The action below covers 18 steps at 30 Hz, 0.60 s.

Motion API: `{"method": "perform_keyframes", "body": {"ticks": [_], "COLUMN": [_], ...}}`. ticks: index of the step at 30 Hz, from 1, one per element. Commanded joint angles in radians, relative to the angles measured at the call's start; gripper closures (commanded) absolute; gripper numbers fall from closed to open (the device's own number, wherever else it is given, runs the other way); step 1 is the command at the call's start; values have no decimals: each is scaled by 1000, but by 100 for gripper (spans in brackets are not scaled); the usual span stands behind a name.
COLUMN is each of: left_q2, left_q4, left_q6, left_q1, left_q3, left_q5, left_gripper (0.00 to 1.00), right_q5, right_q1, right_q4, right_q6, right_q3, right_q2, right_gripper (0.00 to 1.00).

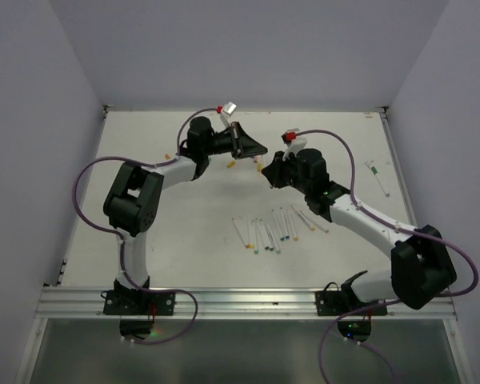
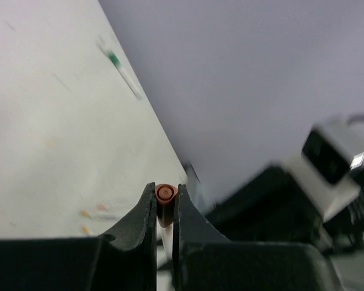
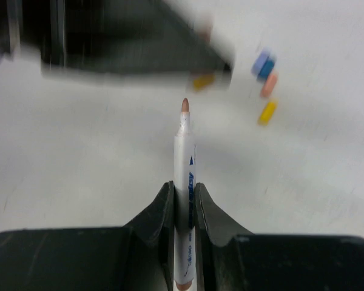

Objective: Open the pen caps

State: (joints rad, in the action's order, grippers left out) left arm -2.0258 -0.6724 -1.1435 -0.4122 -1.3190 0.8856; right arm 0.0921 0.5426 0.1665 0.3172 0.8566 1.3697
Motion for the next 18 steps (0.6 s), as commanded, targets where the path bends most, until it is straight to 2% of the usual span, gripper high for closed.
{"method": "perform_keyframes", "body": {"ticks": [1,6,9,10,13,15,16,18], "left_q2": [19,52,44,33,22,26,22,16], "left_q4": [-219,-190,-120,-37,176,290,397,448], "left_q6": [-10,13,71,120,270,356,428,473], "left_q1": [190,190,193,193,190,181,178,171], "left_q3": [-42,1,-43,-77,-112,-120,-126,-126], "left_q5": [-476,-523,-456,-414,-381,-402,-424,-457], "left_gripper": [100,100,100,100,100,100,100,100], "right_q5": [115,61,0,-50,-77,-57,-52,-63], "right_q1": [106,111,111,109,65,-19,-50,-117], "right_q4": [-346,-389,-438,-462,-565,-617,-652,-676], "right_q6": [71,42,43,33,-44,-101,-119,-163], "right_q3": [-142,-117,-77,-53,20,54,73,79], "right_q2": [-32,-49,-61,-63,-41,-28,-21,-17], "right_gripper": [100,100,100,100,100,100,100,100]}}
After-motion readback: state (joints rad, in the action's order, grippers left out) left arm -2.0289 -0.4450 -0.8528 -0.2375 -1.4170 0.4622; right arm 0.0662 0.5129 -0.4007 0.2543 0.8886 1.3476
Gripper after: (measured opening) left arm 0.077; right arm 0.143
